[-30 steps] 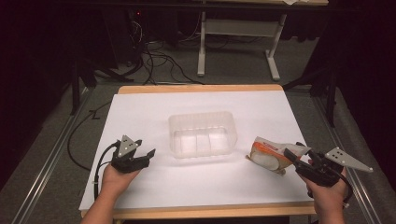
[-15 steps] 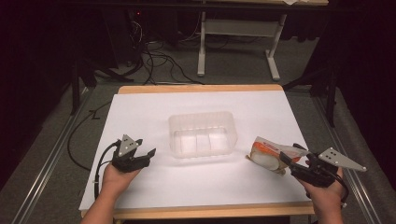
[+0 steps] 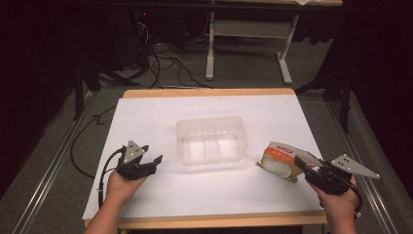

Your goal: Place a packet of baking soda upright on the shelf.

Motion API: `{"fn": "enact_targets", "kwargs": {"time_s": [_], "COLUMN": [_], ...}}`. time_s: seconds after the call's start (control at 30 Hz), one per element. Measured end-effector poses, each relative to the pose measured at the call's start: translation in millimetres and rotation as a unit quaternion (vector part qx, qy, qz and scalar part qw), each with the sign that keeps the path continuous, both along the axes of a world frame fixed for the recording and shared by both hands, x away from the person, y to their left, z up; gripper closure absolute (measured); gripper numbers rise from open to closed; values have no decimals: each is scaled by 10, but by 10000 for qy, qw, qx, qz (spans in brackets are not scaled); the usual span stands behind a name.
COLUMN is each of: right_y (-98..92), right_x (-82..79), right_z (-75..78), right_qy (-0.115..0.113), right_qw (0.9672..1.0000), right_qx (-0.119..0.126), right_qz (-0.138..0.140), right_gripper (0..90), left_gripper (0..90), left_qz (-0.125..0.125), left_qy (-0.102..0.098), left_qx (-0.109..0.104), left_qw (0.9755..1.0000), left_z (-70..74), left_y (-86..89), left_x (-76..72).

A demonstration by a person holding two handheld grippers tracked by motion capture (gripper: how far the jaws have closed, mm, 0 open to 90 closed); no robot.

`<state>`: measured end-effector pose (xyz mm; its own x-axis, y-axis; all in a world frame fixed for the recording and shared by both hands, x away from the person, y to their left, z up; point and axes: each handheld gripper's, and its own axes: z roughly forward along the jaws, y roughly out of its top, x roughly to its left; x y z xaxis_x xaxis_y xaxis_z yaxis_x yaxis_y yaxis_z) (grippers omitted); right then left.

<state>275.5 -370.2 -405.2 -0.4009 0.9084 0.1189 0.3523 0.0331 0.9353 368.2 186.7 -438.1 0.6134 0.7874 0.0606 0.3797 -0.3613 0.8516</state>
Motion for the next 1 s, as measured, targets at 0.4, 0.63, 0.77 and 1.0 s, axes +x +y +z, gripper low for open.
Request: {"fn": "enact_targets", "kwargs": {"time_s": [0.4, 0.63, 0.77, 1.0], "right_y": [109, 118, 131, 234], "right_x": [46, 43, 42, 56], "right_z": [3, 30, 51, 134], "right_qy": [104, 69, -60, -383], "right_qw": [9992, 9997, 9998, 9968], "right_qx": [-156, -184, -61, -237], "right_qz": [356, 151, -156, -656], "right_gripper": [789, 900, 900, 900], "left_gripper": [360, 360, 360, 360], "left_qz": [8, -16, -9, 18], "left_qy": [8, -5, 25, -23], "left_qx": [-9, -14, -36, -100], "left_qw": [10000, 10000, 10000, 9999], "left_z": [-4, 6, -9, 12], "left_y": [3, 4, 2, 14], "left_x": [13, -2, 17, -2]}}
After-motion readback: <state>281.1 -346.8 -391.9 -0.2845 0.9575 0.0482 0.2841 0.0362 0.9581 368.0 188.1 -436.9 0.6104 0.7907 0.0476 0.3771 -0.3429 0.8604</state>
